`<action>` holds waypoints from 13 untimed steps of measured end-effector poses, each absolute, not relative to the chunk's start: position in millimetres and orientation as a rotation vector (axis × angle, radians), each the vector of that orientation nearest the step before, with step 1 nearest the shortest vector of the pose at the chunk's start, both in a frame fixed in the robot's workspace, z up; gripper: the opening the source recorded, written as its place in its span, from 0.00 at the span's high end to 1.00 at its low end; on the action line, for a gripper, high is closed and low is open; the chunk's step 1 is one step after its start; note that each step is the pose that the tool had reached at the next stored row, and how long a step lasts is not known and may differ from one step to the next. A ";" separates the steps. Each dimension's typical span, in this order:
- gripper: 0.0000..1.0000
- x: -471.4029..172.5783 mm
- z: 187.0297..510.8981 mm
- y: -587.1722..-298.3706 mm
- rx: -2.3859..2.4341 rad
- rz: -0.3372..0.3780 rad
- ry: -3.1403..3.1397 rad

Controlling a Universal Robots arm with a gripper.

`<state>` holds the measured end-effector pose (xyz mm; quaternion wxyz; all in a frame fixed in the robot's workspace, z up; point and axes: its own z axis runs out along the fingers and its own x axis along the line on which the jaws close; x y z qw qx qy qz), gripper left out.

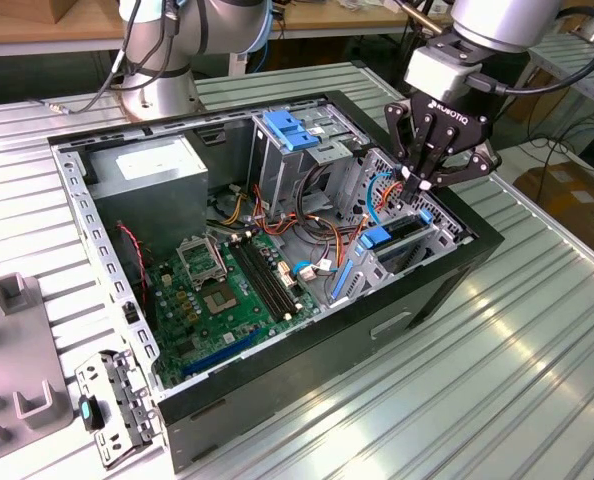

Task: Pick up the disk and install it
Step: 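Insert the first disk wire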

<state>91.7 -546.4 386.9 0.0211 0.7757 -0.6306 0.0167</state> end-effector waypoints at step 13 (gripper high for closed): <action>0.89 97.7 386.9 -538.8 2.530 0.057 -1.793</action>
